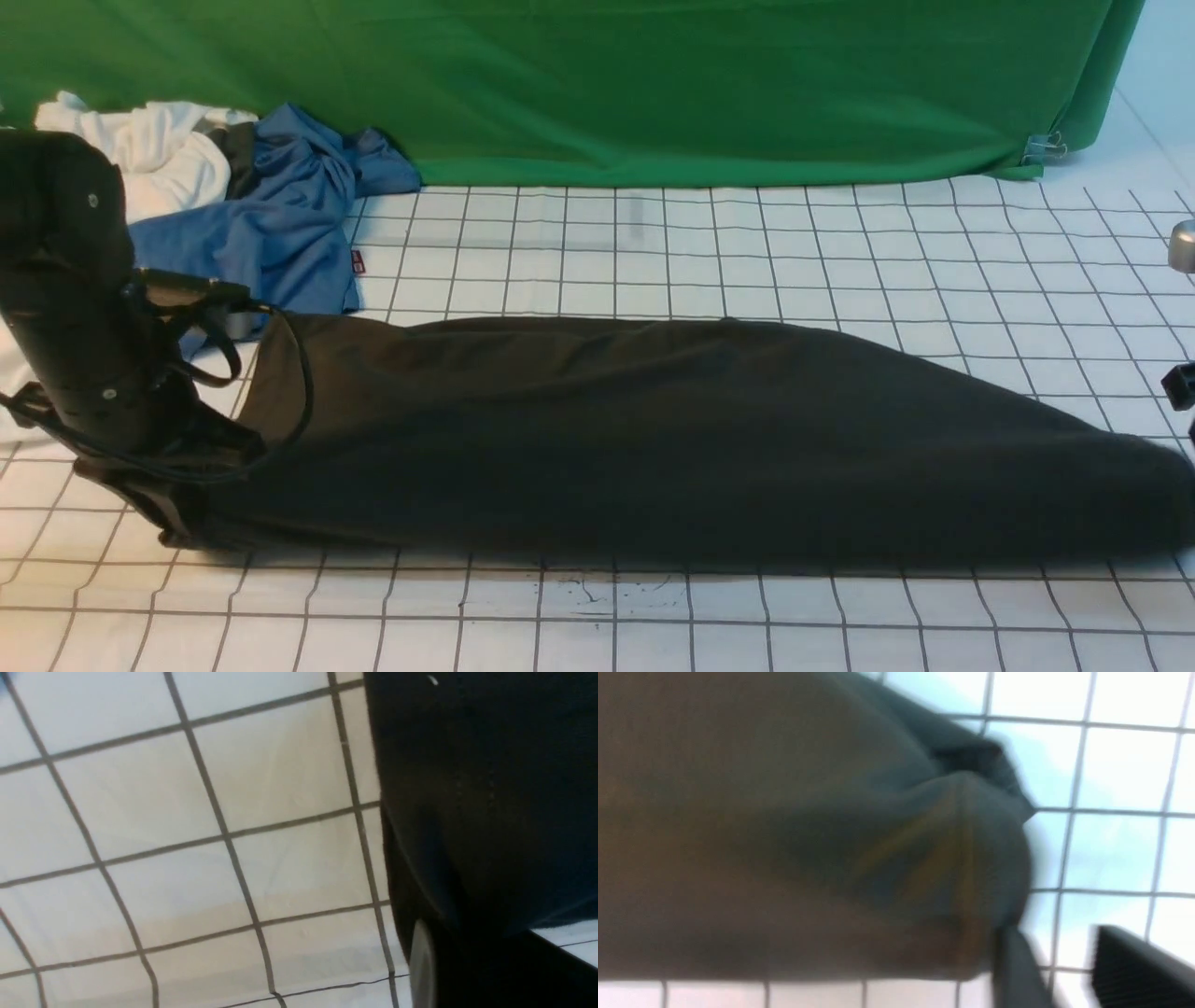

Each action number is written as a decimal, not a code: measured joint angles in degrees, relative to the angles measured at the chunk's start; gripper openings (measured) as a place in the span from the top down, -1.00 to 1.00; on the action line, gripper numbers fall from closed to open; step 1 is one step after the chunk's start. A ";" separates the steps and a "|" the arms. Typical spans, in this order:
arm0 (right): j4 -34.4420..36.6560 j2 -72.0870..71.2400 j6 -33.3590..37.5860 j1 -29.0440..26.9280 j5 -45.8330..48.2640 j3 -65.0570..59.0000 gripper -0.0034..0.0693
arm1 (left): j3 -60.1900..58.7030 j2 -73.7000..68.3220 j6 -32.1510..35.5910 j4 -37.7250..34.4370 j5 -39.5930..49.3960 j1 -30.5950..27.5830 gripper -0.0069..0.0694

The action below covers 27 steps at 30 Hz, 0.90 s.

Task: Fold a long-sleeved shirt over a white checkered tablecloth.
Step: 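Pull the folded dark garment lengthwise by its ends to straighten it flat on the table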

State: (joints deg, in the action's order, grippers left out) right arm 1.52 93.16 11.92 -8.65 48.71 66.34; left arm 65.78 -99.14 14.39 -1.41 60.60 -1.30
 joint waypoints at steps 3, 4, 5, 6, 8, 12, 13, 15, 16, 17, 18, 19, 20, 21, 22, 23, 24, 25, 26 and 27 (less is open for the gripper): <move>-0.12 0.00 -1.17 -0.12 -1.48 0.00 -0.87 | 1.41 0.00 -0.13 0.44 2.25 -0.05 0.18; -0.12 0.00 -1.61 -0.20 -2.09 0.00 -0.91 | 2.41 0.00 -0.57 0.43 3.87 -0.05 0.07; -0.12 0.00 -1.85 -0.42 -2.68 0.00 -0.91 | 3.69 0.00 -0.85 0.43 4.88 -0.05 -0.01; -0.12 0.11 -2.17 -0.86 -3.40 0.04 -0.89 | 5.98 0.00 -2.02 0.43 6.91 -0.09 -0.19; -0.07 0.95 -2.72 -1.94 -4.00 0.16 -0.77 | 9.94 0.00 -3.64 0.43 8.15 -0.09 -0.38; 0.74 4.30 -3.32 -3.41 -4.05 0.20 -0.58 | 17.39 0.00 -5.32 -0.46 8.45 0.28 -0.54; 1.41 6.26 -3.34 -3.63 -4.05 0.20 -0.57 | 19.92 0.00 -5.36 -0.98 8.56 0.93 -0.55; 2.24 8.88 -3.34 -3.73 -4.33 0.20 -0.59 | 22.50 0.00 -5.36 -1.21 8.61 2.26 -0.54; 2.58 10.37 -3.34 -3.73 -4.79 0.20 -0.62 | 23.57 0.00 -5.36 -1.27 8.61 3.17 -0.52; 2.73 11.24 -3.39 -3.73 -5.13 0.20 -0.63 | 23.91 0.00 -5.36 -1.27 8.54 3.75 -0.51; 2.85 13.42 -3.60 -3.73 -6.18 0.20 -0.66 | 24.85 0.00 -5.27 -1.37 8.02 5.11 -0.46; 2.85 14.14 -3.75 -3.73 -6.49 0.20 -0.66 | 25.13 0.00 -5.11 -1.39 7.78 5.90 -0.43; 3.08 15.04 -3.90 -3.81 -6.71 0.55 -0.67 | 25.31 0.00 -4.94 -1.44 7.38 7.03 -0.40; 3.13 15.09 -3.95 -3.81 -6.72 0.61 -0.67 | 25.31 0.00 -4.87 -1.44 7.22 7.20 -0.38; 3.29 15.26 -4.06 -3.81 -6.71 0.73 -0.67 | 25.31 0.00 -4.71 -1.44 6.91 8.08 -0.34; 3.63 15.43 -4.12 -3.88 -6.64 0.79 -0.67 | 25.31 0.00 -4.18 -1.52 6.49 9.23 -0.28; 3.78 15.47 -4.12 -3.89 -6.59 0.87 -0.67 | 25.31 0.00 -3.78 -1.57 6.10 9.80 -0.24; 3.81 15.49 -4.12 -3.89 -6.51 0.92 -0.67 | 25.31 0.00 -3.63 -1.67 5.87 10.09 -0.21; 3.87 15.49 -4.12 -3.94 -6.49 0.99 -0.67 | 25.31 0.00 -3.42 -1.72 5.59 10.39 -0.16; 3.87 15.49 -4.12 -3.94 -6.44 1.05 -0.66 | 25.31 0.00 -3.42 -1.85 5.42 10.44 -0.14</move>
State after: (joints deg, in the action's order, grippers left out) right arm 5.39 108.65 7.81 -12.59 42.28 67.39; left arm 91.09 -99.14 10.97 -3.27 66.01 9.14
